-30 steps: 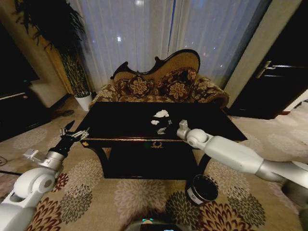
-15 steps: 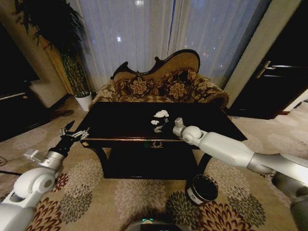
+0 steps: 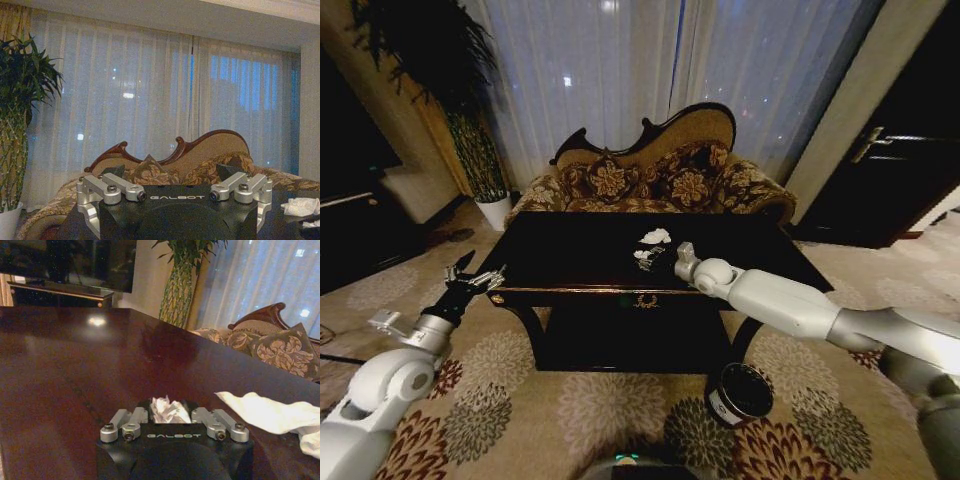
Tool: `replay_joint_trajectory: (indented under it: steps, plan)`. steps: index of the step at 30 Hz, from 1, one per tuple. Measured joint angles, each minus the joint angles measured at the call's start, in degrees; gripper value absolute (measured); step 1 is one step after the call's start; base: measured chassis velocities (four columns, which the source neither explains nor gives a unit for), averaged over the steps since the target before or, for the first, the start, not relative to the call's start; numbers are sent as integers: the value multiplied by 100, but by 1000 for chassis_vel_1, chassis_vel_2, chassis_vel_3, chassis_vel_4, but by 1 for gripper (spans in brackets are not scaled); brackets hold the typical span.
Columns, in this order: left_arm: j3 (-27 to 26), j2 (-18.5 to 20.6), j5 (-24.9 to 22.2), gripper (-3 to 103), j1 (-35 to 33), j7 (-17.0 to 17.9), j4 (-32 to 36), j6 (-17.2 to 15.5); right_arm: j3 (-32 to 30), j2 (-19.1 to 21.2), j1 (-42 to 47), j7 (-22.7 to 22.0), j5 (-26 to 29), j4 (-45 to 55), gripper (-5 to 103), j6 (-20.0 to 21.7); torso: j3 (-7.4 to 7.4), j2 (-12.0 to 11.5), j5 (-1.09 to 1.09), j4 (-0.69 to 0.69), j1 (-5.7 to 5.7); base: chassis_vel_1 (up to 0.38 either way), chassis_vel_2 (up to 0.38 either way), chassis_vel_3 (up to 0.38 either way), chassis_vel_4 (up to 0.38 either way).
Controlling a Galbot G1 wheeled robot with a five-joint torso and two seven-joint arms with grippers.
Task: Move to the front of the table and place the trash on the table into the trash bin.
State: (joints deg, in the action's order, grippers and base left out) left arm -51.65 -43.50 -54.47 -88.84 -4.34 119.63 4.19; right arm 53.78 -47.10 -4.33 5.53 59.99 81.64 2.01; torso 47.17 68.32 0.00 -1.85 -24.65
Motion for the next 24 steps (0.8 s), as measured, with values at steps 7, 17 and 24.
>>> replay_joint_trajectory:
  steps: [7,17,24]
  plan:
    - [0,0,0,100,0,0,0,0,-9,23,3,3,-3,33,8,-6,0,0,0,0,0,0,0,0,0]
    - [0,0,0,100,0,0,0,0,-106,166,68,-25,-4,195,1,3,1,-1,1,0,0,0,0,0,0]
    - [0,0,0,100,0,0,0,0,-516,478,297,-152,38,556,1,41,1,0,0,1,0,0,0,0,0]
